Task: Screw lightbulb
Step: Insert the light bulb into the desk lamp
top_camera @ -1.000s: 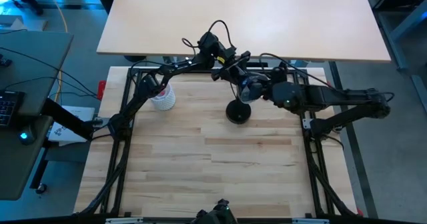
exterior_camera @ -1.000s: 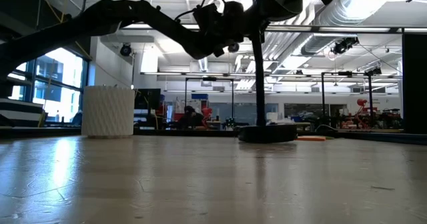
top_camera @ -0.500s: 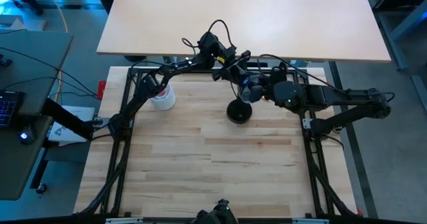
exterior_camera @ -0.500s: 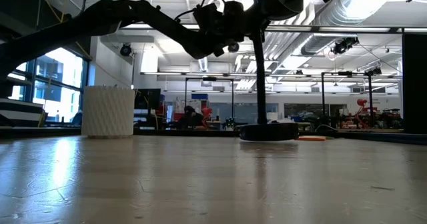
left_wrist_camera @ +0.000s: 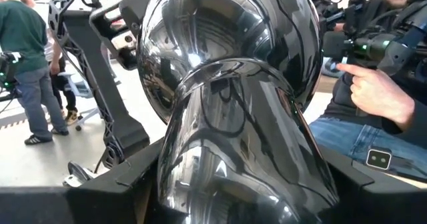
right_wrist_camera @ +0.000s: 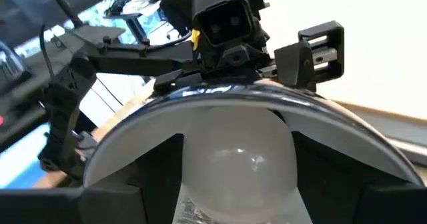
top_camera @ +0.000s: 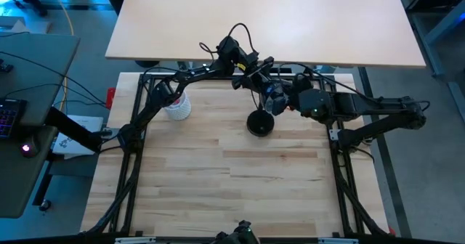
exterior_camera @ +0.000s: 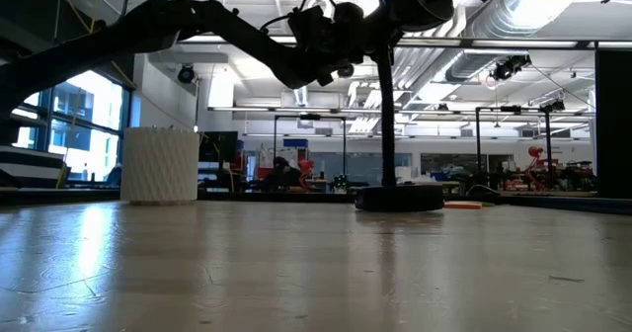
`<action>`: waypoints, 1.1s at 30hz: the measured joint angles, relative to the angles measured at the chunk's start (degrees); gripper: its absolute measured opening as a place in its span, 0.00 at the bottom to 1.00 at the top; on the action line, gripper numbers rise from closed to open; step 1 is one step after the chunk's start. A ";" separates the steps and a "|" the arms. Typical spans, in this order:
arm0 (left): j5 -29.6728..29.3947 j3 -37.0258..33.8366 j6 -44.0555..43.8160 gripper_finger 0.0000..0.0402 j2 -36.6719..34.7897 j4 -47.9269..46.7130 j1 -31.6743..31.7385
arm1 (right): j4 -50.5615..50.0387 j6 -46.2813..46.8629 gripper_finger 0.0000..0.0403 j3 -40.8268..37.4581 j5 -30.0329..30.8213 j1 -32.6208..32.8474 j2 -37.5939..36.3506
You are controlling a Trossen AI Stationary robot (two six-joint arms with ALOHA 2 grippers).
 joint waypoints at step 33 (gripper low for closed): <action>0.88 -0.02 0.19 0.64 0.00 0.78 -0.17 | 0.25 12.70 0.62 0.03 -2.89 0.15 -0.02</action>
